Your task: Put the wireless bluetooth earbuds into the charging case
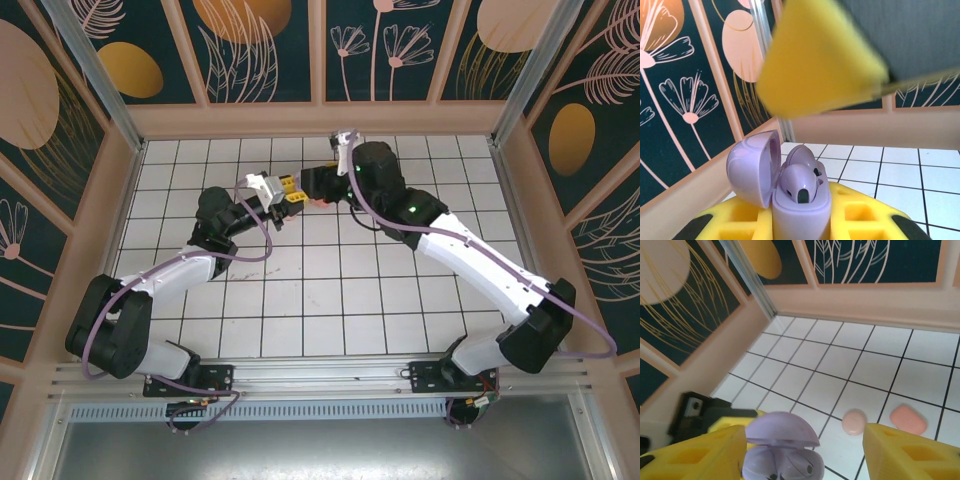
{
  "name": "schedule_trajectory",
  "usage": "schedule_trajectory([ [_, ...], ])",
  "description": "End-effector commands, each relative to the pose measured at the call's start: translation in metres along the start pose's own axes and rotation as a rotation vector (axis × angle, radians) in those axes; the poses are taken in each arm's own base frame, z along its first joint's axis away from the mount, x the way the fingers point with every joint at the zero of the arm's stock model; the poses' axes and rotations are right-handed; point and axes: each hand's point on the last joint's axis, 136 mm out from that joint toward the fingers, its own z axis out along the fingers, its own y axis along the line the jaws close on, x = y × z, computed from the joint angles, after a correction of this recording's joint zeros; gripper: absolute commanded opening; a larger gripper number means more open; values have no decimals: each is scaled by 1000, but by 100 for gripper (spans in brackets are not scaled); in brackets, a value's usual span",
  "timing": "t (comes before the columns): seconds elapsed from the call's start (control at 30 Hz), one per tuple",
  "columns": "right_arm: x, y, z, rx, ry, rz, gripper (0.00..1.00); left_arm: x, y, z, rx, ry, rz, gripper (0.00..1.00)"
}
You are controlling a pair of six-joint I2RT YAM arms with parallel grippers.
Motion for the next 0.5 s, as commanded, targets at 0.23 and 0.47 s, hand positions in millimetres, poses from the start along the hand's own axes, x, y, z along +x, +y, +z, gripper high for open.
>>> schedule_trajectory([
  [0.23,-48,-14,8,-59,42,101,19,-13,-3,6,38,-29,39,0],
  [0.47,-22,-17,49,-69,218,104,0,-9,-2,10,51,-16,36,0],
])
